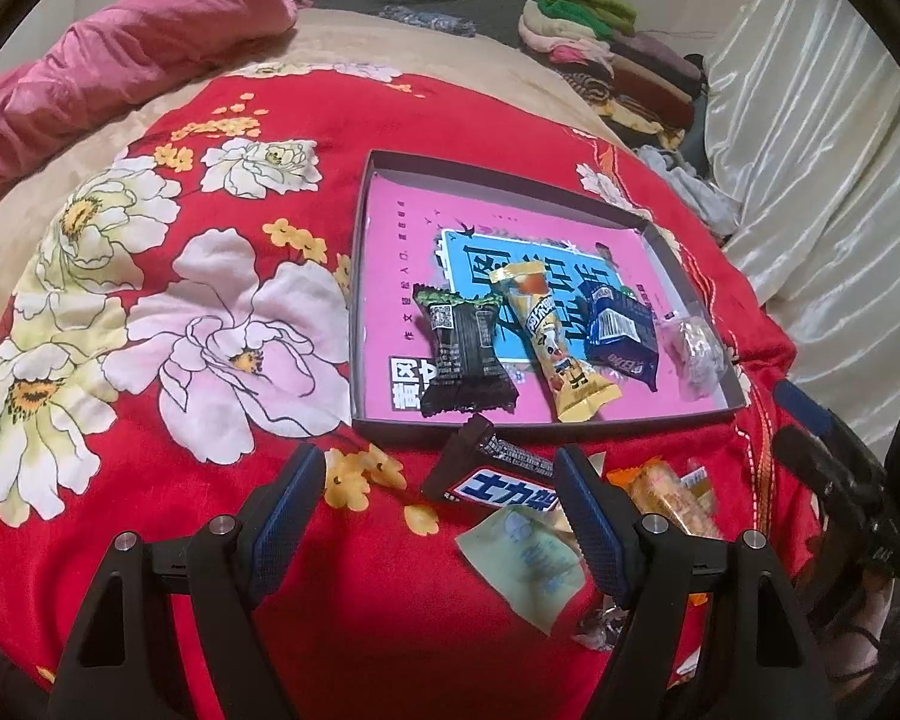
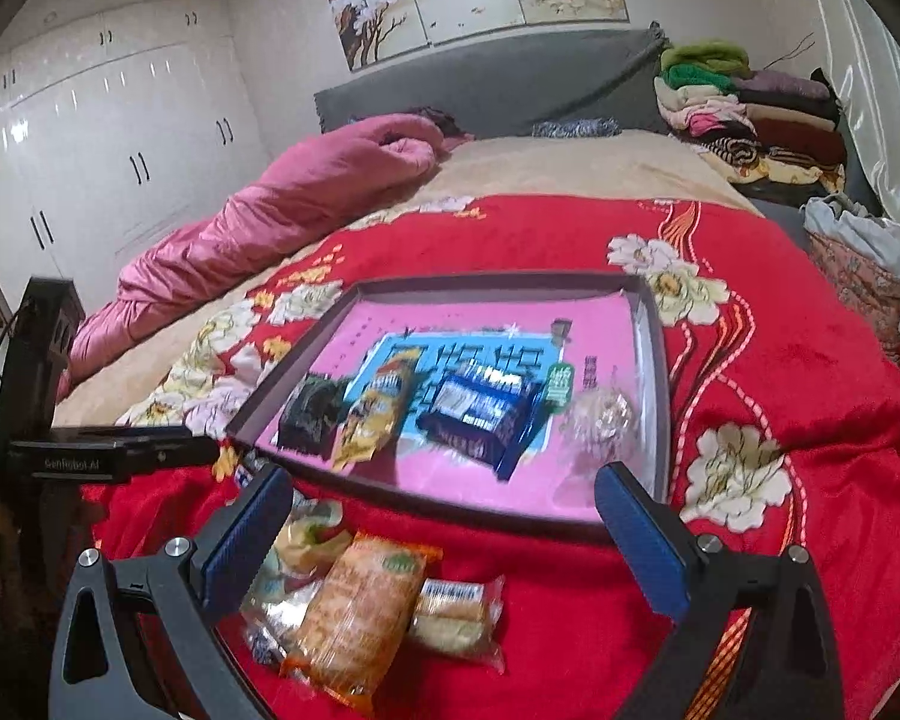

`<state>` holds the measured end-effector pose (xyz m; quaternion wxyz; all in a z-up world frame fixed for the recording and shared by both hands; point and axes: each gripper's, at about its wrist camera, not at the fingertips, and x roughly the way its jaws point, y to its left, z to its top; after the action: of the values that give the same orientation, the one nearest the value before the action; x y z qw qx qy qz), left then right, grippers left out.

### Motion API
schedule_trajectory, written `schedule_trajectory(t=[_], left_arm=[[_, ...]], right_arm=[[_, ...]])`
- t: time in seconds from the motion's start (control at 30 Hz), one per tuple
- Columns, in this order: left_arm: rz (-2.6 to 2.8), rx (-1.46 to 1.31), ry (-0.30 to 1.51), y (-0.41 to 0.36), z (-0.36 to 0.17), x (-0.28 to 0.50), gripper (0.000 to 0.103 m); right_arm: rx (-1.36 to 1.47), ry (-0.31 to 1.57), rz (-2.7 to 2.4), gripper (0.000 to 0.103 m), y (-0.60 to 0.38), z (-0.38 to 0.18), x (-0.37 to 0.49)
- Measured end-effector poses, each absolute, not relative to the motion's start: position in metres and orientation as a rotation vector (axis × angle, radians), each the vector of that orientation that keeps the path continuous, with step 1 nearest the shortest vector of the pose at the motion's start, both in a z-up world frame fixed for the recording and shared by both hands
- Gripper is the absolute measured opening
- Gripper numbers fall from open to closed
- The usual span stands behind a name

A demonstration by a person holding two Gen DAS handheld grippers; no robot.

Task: Organize snacks
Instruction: 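Reach both open tools down over the snack pile beside the tray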

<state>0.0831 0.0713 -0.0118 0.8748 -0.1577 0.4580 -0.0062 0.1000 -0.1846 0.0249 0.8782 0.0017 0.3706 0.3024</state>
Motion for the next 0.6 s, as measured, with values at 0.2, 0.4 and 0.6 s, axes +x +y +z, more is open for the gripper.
schedule_trajectory(t=[0.2,0.4,0.6], left_arm=[[-0.024,-0.318,0.968,0.069,-0.015,0.083,0.079],[-0.049,-0.313,0.995,0.061,-0.020,0.082,0.079],[-0.098,-0.288,1.015,0.046,-0.021,0.075,0.079]], right_arm=[[-0.026,0.810,0.635,0.102,-0.178,0.017,0.090],[-0.069,0.827,0.648,0.102,-0.171,0.013,0.082],[-0.084,0.861,0.687,0.102,-0.165,0.006,0.076]])
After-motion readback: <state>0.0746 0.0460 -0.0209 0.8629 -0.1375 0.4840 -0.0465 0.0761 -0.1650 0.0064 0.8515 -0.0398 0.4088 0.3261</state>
